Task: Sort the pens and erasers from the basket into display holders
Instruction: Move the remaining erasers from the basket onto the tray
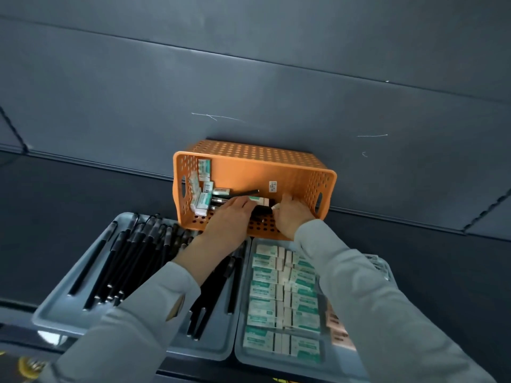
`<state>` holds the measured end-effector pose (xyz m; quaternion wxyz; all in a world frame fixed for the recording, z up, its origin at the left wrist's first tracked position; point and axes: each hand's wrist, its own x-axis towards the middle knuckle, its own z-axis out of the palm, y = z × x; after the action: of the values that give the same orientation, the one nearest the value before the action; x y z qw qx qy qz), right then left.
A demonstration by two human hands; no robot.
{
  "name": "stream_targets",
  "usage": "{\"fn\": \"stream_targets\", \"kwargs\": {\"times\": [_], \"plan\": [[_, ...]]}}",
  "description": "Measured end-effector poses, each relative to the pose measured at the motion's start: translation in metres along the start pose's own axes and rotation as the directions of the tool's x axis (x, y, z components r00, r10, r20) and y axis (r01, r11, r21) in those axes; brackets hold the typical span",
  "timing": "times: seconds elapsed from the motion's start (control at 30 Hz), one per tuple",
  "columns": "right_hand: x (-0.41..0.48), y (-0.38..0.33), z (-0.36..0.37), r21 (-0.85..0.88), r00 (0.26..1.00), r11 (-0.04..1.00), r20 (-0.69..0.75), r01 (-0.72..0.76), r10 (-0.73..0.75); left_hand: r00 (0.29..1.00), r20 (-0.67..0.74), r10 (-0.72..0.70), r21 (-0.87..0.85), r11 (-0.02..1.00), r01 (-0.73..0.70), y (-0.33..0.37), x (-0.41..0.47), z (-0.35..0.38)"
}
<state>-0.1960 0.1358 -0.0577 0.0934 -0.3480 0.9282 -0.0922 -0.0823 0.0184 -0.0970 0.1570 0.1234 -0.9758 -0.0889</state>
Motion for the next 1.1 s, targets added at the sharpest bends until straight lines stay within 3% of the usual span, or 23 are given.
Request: {"fn": "stream_targets", "kwargs": {"times": [0.13,0.27,0.37,0.43,0.5,0.63,0.7,0.83,0.9,1.03,1.1], "plan": [[-0.008,-0.003,-0.005,0.109,0.999,0.994,-0.041,0.029,-0.025,0.999,0.05,-0.017,0.015,1.0,0.016,-0.005,-0.006,0.006],[-0.026,-0.004,-0.017,0.355,0.991,0.932,-0.132,0.077,-0.031,0.997,0.072,-0.038,0.022,0.999,0.036,-0.007,-0.009,0.004],[-0.035,-0.005,-0.022,0.406,0.971,0.903,-0.236,0.137,-0.041,0.996,-0.064,-0.061,-0.012,0.998,0.06,0.003,-0.008,-0.007],[-0.043,-0.001,-0.019,0.368,0.956,0.911,-0.284,0.185,-0.079,0.984,-0.171,-0.044,-0.057,0.998,0.035,0.011,-0.003,-0.01],[-0.054,0.006,-0.015,0.237,0.952,0.951,-0.279,0.199,-0.13,0.986,-0.166,0.03,-0.062,0.997,-0.041,0.017,0.009,-0.006],[-0.069,0.025,-0.003,-0.086,0.955,0.983,-0.236,0.163,-0.179,0.993,-0.013,0.114,-0.067,0.991,-0.114,0.033,0.032,0.002],[-0.076,0.031,0.001,-0.133,0.952,0.979,-0.245,0.156,-0.185,0.992,0.063,0.109,-0.044,0.993,-0.106,0.039,0.042,0.005],[-0.091,0.041,0.005,0.095,0.879,0.973,-0.453,0.211,-0.147,0.992,0.118,0.045,-0.049,0.998,-0.04,0.043,0.054,0.009],[-0.095,0.047,0.004,0.239,0.854,0.944,-0.514,0.23,-0.078,0.996,0.086,0.016,-0.129,0.992,-0.005,0.044,0.057,0.009],[-0.1,0.058,-0.005,0.604,0.919,0.774,-0.388,0.19,0.077,0.998,-0.048,-0.035,-0.268,0.963,0.021,0.048,0.054,0.002],[-0.104,0.062,-0.013,0.691,0.932,0.699,-0.347,0.181,0.101,0.991,-0.097,-0.088,-0.354,0.934,0.048,0.05,0.048,-0.008]]}}
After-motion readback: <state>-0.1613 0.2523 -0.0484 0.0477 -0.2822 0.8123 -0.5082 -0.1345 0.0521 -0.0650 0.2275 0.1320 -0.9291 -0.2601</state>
